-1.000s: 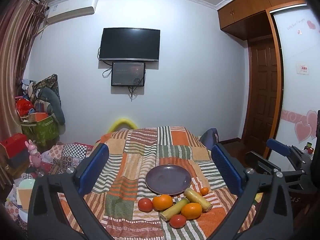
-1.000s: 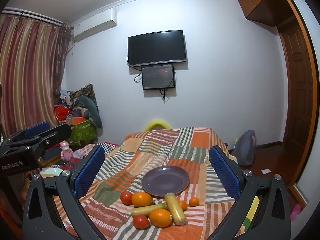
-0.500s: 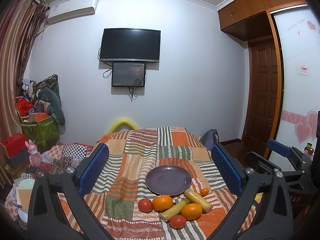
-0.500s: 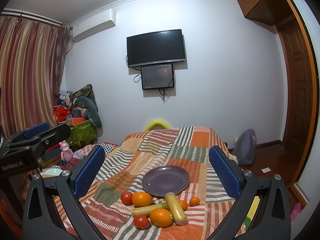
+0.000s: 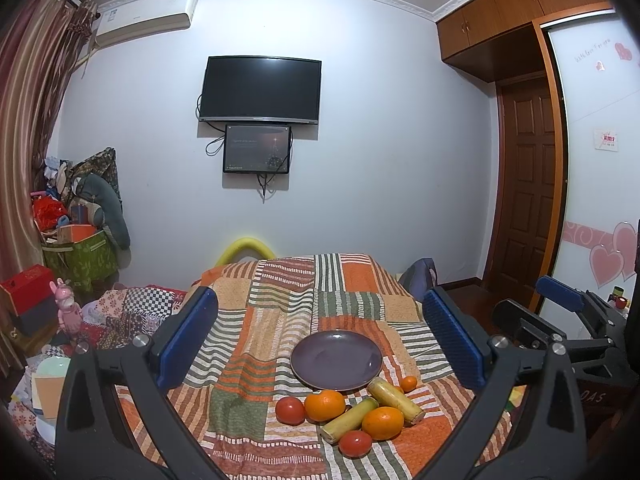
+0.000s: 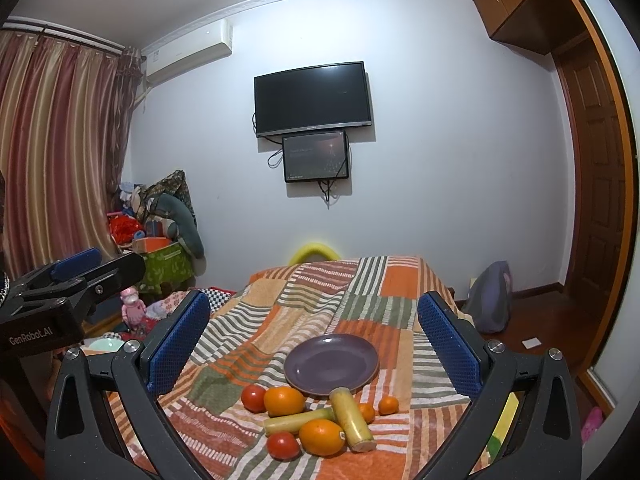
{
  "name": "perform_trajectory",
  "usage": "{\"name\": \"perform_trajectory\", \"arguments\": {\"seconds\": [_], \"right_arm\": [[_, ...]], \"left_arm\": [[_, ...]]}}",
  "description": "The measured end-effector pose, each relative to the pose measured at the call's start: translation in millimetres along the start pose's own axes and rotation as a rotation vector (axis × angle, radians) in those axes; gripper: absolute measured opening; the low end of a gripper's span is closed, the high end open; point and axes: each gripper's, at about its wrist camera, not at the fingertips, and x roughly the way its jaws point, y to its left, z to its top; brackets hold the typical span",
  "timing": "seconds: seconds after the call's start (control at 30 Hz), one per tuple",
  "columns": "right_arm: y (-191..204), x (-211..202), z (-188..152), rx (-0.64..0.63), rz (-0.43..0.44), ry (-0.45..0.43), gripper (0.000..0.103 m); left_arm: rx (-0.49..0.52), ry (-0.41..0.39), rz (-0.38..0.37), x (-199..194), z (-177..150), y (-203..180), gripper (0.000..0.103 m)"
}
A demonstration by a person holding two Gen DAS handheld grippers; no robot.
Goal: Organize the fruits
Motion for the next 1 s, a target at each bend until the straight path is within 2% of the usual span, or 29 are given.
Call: {"name": "perform_trajectory", "arguments": {"seconds": [1.0], "right_arm": [[-0.7, 1.3, -1.3, 0.003, 0.000, 0.008, 0.103]], "left_arm": [[-0.011, 0.015, -0.002, 7.2, -1.6, 2.8, 0.103]]}}
